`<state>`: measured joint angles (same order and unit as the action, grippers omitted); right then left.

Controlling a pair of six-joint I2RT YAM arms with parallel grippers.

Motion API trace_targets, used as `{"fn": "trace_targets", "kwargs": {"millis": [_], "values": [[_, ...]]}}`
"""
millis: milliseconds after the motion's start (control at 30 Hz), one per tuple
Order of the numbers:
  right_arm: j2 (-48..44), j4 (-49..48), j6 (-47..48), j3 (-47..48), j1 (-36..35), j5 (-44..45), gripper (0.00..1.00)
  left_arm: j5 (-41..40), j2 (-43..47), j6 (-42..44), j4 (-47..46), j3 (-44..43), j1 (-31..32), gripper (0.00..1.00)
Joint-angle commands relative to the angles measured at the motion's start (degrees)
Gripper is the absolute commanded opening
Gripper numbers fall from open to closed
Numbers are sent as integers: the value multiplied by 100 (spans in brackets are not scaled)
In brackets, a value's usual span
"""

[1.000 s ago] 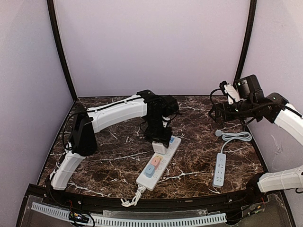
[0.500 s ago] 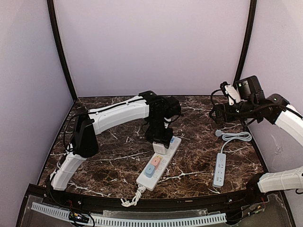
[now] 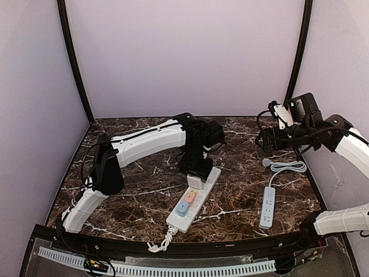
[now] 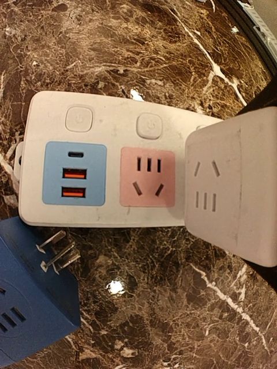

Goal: Insert the plug

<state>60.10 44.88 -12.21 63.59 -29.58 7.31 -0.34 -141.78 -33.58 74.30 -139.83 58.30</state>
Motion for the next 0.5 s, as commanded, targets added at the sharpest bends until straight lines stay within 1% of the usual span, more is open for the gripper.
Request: {"fn": "trace_targets", "kwargs": {"millis": [0,467], "values": [[-51,55,69,30,29,9,99,104,-368,46,150,44,139,1],[-9,59,76,17,32,20,99,98,-597,9,101,44,211,1]]}}
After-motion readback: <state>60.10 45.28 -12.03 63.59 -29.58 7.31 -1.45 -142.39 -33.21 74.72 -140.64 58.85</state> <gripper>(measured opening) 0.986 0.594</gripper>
